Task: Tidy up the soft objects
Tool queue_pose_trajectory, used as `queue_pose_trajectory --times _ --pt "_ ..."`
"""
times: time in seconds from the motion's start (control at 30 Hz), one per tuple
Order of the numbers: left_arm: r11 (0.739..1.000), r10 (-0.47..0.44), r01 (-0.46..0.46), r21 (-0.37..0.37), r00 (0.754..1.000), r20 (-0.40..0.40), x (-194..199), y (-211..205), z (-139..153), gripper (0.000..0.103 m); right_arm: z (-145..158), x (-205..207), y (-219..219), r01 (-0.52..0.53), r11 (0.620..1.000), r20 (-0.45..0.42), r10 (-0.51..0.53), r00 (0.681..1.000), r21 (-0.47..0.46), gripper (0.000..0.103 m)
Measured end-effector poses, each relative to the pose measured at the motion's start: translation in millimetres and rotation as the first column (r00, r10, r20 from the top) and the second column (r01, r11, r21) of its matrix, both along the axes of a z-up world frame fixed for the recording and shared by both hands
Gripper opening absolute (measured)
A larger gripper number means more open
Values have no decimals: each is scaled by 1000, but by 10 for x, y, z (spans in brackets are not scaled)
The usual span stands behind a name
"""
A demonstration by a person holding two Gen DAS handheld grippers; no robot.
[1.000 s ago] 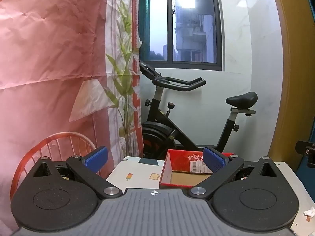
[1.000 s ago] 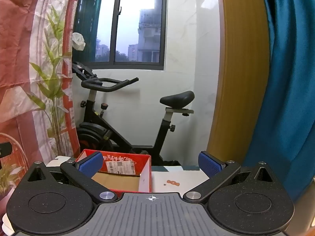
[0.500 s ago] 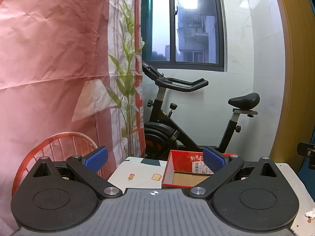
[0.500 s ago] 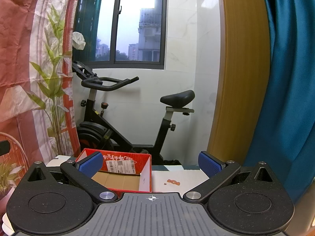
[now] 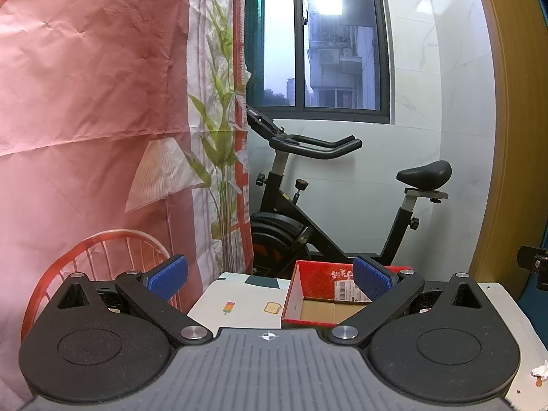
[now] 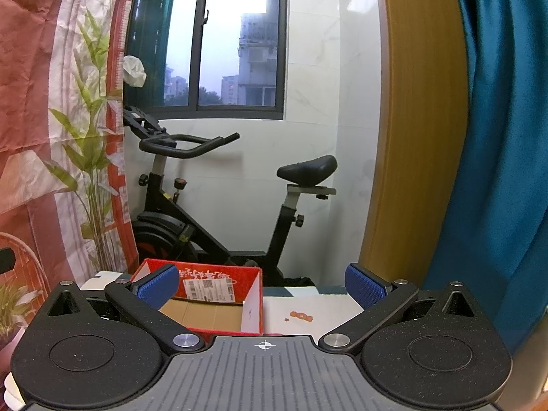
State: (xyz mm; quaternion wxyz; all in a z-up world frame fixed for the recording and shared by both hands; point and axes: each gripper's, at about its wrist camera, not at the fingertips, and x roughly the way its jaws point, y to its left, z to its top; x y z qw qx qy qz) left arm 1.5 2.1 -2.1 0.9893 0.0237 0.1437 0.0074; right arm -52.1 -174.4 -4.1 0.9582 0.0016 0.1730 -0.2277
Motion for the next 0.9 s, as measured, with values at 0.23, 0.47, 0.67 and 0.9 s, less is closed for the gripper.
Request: queue_pose_trajectory --times 0.23,0.47,0.67,0.9 --pt "1000 -4 4 2 1000 -2 -18 2 -17 103 -5 2 -8 2 1000 0 -2 1000 4 103" --pt "1000 -5 5 2 1000 -2 -24 6 -21 103 -6 15 -26 8 1000 0 -8 1000 11 103" --pt "1000 -6 6 1 1000 -3 -22 5 -23 103 5 2 -25 9 1000 0 -9 1000 12 103" --pt "1000 -7 7 2 1000 -4 -22 0 -23 103 4 4 -22 8 1000 0 -8 1000 11 103"
